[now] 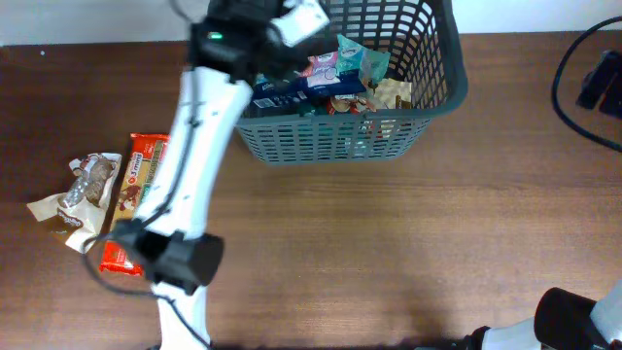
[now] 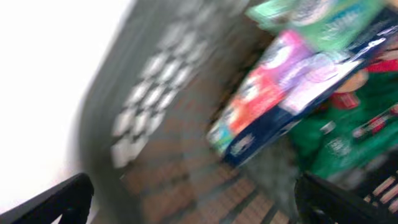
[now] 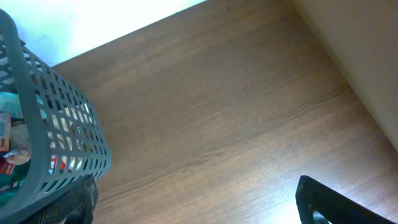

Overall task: Pack container
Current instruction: 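Lift the Kleenex pack with the left gripper and drop it into the basket, then grasp the 3 mins spaghetti pack with the left gripper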

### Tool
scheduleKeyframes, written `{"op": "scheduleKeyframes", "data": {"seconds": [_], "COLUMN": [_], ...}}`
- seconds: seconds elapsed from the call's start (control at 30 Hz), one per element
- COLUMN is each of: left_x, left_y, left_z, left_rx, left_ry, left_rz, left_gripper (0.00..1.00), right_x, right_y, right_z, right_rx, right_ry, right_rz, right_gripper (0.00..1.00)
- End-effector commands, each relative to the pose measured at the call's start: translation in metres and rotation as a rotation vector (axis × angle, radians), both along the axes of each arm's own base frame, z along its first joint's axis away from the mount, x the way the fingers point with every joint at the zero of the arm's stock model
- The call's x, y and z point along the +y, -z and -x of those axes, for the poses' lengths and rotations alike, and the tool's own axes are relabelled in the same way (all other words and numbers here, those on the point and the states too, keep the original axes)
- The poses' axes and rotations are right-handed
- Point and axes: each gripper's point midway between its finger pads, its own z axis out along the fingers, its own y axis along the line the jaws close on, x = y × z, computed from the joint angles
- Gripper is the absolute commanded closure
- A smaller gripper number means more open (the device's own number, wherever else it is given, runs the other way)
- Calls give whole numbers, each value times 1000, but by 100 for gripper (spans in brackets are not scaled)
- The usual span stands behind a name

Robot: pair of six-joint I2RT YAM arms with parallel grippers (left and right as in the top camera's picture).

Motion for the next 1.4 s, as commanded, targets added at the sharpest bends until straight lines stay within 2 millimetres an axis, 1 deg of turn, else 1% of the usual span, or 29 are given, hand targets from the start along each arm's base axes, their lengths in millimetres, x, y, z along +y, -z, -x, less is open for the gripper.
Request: {"op": "scheduleKeyframes", "data": {"seconds": [0.0, 0.03, 0.07, 0.1, 0.17, 0.2, 0.23, 0.27, 0.3, 0.43, 0.5, 0.53, 0.67, 0.73, 0.83, 1.0, 1.03, 1.1, 1.13, 1.37], "left_x": [73, 102, 135, 151, 173, 178, 182, 187, 203, 225, 236, 242, 249, 255, 265, 285, 286, 285, 279, 275], "left_y": [-65, -69, -64, -57, -37, -21, -10, 8, 53, 121, 151, 173, 201, 216, 236, 257, 261, 271, 282, 322], "left_z": [22, 33, 48, 56, 71, 79, 84, 92, 108, 140, 154, 162, 166, 168, 166, 166, 166, 163, 162, 164], "left_rx": [-109, -94, -50, -13, 90, 165, 216, 293, 444, 642, 705, 735, 756, 754, 731, 725, 728, 747, 780, 865], "left_ry": [-206, -277, -396, -466, -561, -588, -601, -617, -701, -812, -853, -873, -851, -867, -885, -910, -914, -901, -873, -870], "left_rz": [85, 97, 136, 166, 236, 279, 296, 309, 300, 213, 155, 118, 90, 97, 109, 133, 140, 177, 214, 214], "left_gripper": [2, 2, 2, 2, 2, 2, 2, 2, 2, 4, 4, 4, 3, 3, 3, 3, 3, 5, 8, 7], "right_x": [-1, -1, -1, -1, -1, -1, -1, -1, -1, -1, -1, -1, -1, -1, -1, -1, -1, -1, -1, -1], "right_y": [2, 2, 2, 2, 2, 2, 2, 2, 2, 2, 2, 2, 2, 2, 2, 2, 2, 2, 2, 2], "right_z": [-1, -1, -1, -1, -1, -1, -1, -1, -1, -1, -1, -1, -1, -1, -1, -1, -1, -1, -1, -1], "right_rx": [1, 1, 1, 1, 1, 1, 1, 1, 1, 1, 1, 1, 1, 1, 1, 1, 1, 1, 1, 1], "right_ry": [8, 8, 8, 8, 8, 8, 8, 8, 8, 8, 8, 8, 8, 8, 8, 8, 8, 8, 8, 8], "right_rz": [-12, -12, -12, -12, -12, -12, -12, -12, -12, -12, -12, -12, -12, -12, -12, -12, -12, -12, -12, -12], "right_gripper": [1, 1, 1, 1, 1, 1, 1, 1, 1, 1, 1, 1, 1, 1, 1, 1, 1, 1, 1, 1]}}
